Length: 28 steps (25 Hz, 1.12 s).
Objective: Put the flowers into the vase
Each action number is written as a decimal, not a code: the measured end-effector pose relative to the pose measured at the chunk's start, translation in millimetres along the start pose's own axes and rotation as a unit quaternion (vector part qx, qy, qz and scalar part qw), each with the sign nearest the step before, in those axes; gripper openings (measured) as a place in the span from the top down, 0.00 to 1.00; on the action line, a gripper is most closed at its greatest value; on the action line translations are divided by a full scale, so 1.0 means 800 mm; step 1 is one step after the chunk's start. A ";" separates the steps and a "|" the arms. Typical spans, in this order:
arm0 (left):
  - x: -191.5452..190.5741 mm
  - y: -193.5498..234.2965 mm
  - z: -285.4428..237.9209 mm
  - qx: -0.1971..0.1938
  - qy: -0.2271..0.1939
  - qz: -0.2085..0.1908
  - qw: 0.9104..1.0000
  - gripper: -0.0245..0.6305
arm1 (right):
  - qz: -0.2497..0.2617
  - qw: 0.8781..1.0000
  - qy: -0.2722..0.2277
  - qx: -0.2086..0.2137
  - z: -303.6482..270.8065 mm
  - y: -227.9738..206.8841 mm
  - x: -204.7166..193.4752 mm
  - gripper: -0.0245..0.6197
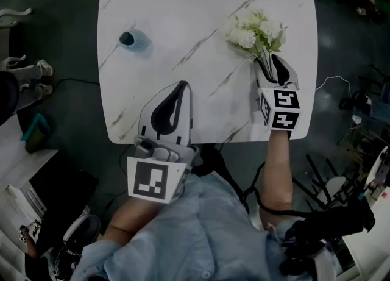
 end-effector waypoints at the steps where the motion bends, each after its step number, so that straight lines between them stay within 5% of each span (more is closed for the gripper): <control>1: -0.001 0.001 -0.002 0.000 0.000 0.001 1.000 0.96 | 0.002 1.000 0.003 -0.001 -0.003 0.000 -0.001 0.68; 16: -0.003 0.018 0.012 0.016 -0.003 0.010 1.000 0.96 | 0.025 0.999 0.018 -0.018 -0.015 0.003 0.005 0.94; 28: 0.000 0.026 0.044 0.029 -0.021 0.011 0.999 0.96 | -0.020 0.999 -0.034 0.016 0.010 0.022 0.025 0.95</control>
Point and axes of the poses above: the fingertips, and each gripper's own axes: z backward along the fingers, y to its left, x out of its top, the point moved 6 cm from there along z, backward along the fingers, and after that the axes turned 8 degrees about y, right-handed, at the moved point
